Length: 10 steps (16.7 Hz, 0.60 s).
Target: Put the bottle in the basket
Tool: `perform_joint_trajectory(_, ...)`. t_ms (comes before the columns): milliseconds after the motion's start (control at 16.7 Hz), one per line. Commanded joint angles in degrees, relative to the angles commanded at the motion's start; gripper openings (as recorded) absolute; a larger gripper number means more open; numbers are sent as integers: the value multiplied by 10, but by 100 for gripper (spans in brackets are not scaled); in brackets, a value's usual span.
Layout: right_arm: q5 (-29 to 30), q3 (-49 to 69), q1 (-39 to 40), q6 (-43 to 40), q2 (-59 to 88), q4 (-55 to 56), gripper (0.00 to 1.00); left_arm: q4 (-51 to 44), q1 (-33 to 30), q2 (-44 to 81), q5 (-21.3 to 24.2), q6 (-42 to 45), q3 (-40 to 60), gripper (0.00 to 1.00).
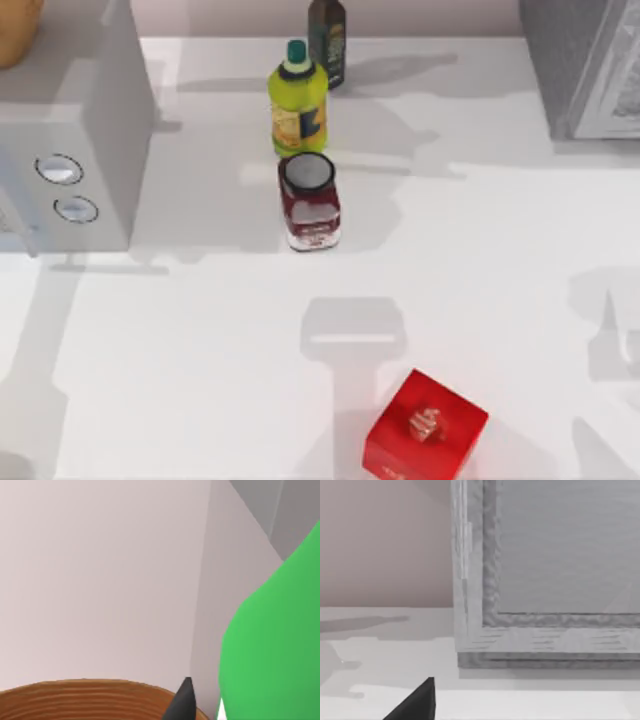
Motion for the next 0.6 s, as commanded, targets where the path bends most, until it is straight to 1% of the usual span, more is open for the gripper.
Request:
perform_joint_trajectory(180, 0, 0, 0, 0, 0, 0, 100, 34, 72, 102, 25, 14, 55, 0)
perform_joint_trajectory(300, 0, 0, 0, 0, 0, 0, 100, 49, 103, 145, 35, 21, 78, 0)
perform_joint_trajectory(420, 0, 0, 0, 0, 0, 0, 100, 55, 117, 164, 40, 24, 89, 0)
perform_joint_trajectory(600, 0, 0, 0, 0, 0, 0, 100, 56, 118, 165, 40, 25, 90, 0)
